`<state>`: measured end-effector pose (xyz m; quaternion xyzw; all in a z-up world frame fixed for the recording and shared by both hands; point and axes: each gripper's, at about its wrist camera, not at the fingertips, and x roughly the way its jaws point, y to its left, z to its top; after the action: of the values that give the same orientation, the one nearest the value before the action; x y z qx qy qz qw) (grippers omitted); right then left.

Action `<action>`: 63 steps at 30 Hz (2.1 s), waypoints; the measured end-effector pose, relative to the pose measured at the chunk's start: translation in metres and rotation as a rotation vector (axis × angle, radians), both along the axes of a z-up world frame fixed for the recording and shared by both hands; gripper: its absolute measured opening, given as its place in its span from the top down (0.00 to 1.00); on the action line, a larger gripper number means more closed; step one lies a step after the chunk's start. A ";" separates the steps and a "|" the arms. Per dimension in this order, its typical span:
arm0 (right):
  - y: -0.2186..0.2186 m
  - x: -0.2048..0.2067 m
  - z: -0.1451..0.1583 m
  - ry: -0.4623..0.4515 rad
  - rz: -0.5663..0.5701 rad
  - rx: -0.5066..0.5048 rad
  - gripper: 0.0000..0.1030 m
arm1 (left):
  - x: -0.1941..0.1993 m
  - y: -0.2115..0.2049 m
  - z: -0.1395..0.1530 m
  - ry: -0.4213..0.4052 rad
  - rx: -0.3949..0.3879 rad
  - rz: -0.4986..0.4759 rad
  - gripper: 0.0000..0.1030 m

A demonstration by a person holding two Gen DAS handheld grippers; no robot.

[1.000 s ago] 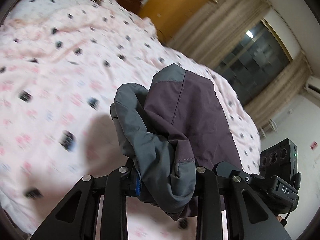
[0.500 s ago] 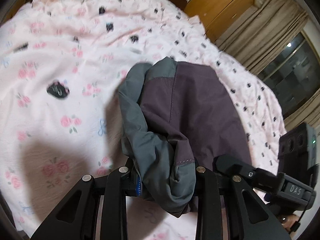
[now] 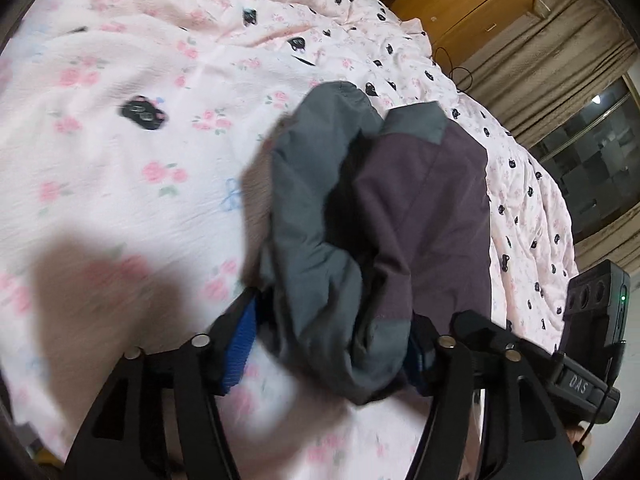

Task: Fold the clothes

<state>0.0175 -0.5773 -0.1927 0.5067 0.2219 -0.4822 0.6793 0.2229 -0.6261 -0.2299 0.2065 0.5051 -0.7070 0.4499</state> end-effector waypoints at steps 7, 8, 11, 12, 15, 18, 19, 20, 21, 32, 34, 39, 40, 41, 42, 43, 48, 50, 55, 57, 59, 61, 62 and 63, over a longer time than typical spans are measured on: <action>0.023 -0.010 0.057 0.145 -0.039 -0.168 0.24 | 0.025 0.025 0.044 -0.076 -0.135 0.136 0.38; 0.026 -0.012 0.066 0.163 -0.052 -0.201 0.24 | 0.025 0.028 0.054 -0.098 -0.186 0.151 0.38; 0.024 -0.011 0.083 0.187 -0.067 -0.261 0.24 | 0.020 0.037 0.080 -0.095 -0.327 0.153 0.37; 0.020 -0.008 0.084 0.192 -0.064 -0.261 0.24 | 0.016 0.039 0.087 -0.082 -0.371 0.132 0.37; 0.007 -0.001 0.081 0.216 -0.048 -0.245 0.28 | -0.003 0.037 0.093 -0.065 -0.428 0.043 0.36; -0.008 0.013 0.065 0.246 -0.031 -0.214 0.28 | -0.025 0.021 0.073 -0.157 -0.347 -0.002 0.36; -0.011 0.014 0.061 0.241 -0.029 -0.206 0.28 | -0.030 0.016 0.065 -0.186 -0.311 -0.011 0.36; -0.014 0.016 0.054 0.235 -0.028 -0.196 0.28 | -0.032 0.009 0.054 -0.210 -0.262 -0.007 0.36; -0.017 0.017 0.048 0.228 -0.026 -0.185 0.28 | -0.031 0.005 0.043 -0.228 -0.216 -0.001 0.36; -0.025 0.035 0.027 0.324 0.034 -0.152 0.27 | -0.032 -0.011 0.007 -0.241 -0.115 -0.009 0.23; -0.006 0.035 0.044 0.328 0.031 -0.212 0.27 | -0.026 -0.007 0.018 -0.226 -0.129 0.003 0.23; 0.040 0.036 0.087 0.338 0.022 -0.363 0.16 | -0.019 0.026 0.054 -0.299 -0.244 0.004 0.23; 0.055 0.039 0.093 0.344 0.024 -0.383 0.15 | -0.018 0.035 0.061 -0.317 -0.268 -0.001 0.23; 0.069 0.041 0.099 0.349 0.026 -0.404 0.14 | -0.018 0.043 0.067 -0.335 -0.292 -0.005 0.23; 0.084 0.044 0.104 0.355 0.028 -0.424 0.13 | -0.017 0.051 0.074 -0.353 -0.316 -0.010 0.23; 0.098 0.047 0.110 0.361 0.030 -0.444 0.12 | -0.016 0.059 0.081 -0.370 -0.340 -0.015 0.23; 0.170 0.062 0.130 0.407 0.017 -0.522 0.04 | -0.020 0.101 0.103 -0.541 -0.404 -0.024 0.21; 0.197 0.067 0.134 0.441 -0.002 -0.543 0.03 | -0.015 0.129 0.110 -0.589 -0.426 -0.007 0.20; 0.263 0.072 0.145 0.468 -0.010 -0.587 0.01 | 0.006 0.188 0.135 -0.474 -0.475 -0.003 0.04; 0.285 0.072 0.149 0.446 -0.002 -0.580 0.01 | 0.007 0.209 0.147 -0.455 -0.502 -0.034 0.02; 0.302 0.073 0.154 0.439 -0.017 -0.574 0.01 | 0.005 0.227 0.158 -0.451 -0.518 -0.057 0.01; 0.319 0.071 0.160 0.425 -0.037 -0.570 0.01 | 0.006 0.241 0.167 -0.438 -0.531 -0.073 0.01; 0.326 0.068 0.164 0.414 -0.053 -0.570 0.01 | 0.006 0.247 0.172 -0.438 -0.544 -0.082 0.01; 0.334 0.066 0.168 0.403 -0.068 -0.569 0.00 | 0.004 0.251 0.175 -0.454 -0.560 -0.090 0.01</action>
<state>0.0830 -0.2429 -0.0247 0.1989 0.1911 -0.6373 0.7196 0.2270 -0.3746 -0.0546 0.2490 0.1696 -0.7731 0.5582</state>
